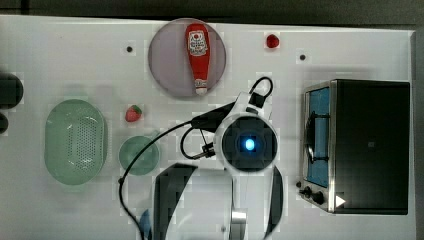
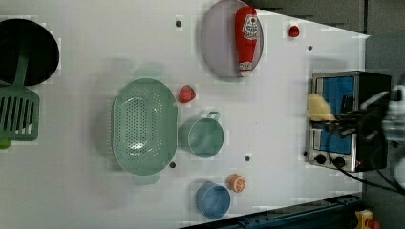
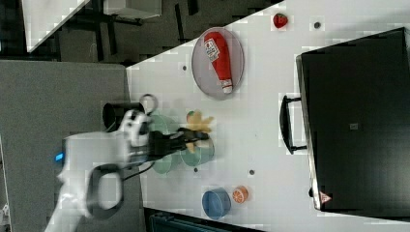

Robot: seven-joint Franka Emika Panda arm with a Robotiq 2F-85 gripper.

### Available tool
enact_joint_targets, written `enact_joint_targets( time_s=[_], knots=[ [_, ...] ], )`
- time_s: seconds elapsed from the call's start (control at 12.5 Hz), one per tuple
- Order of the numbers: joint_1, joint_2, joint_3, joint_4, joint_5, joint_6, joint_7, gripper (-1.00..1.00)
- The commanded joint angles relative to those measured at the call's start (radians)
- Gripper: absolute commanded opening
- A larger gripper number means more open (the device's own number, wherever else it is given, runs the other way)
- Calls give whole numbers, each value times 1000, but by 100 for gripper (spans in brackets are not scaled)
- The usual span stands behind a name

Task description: Pick Banana and place it in mug.

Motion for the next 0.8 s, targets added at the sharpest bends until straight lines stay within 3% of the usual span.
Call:
enact_joint_targets(
  time_s=[0.08,0.8],
  knots=[
    [24,8,75,14,12,-88,143,-36],
    [57,59,368,13,139,-48,644,-36]
  ],
)
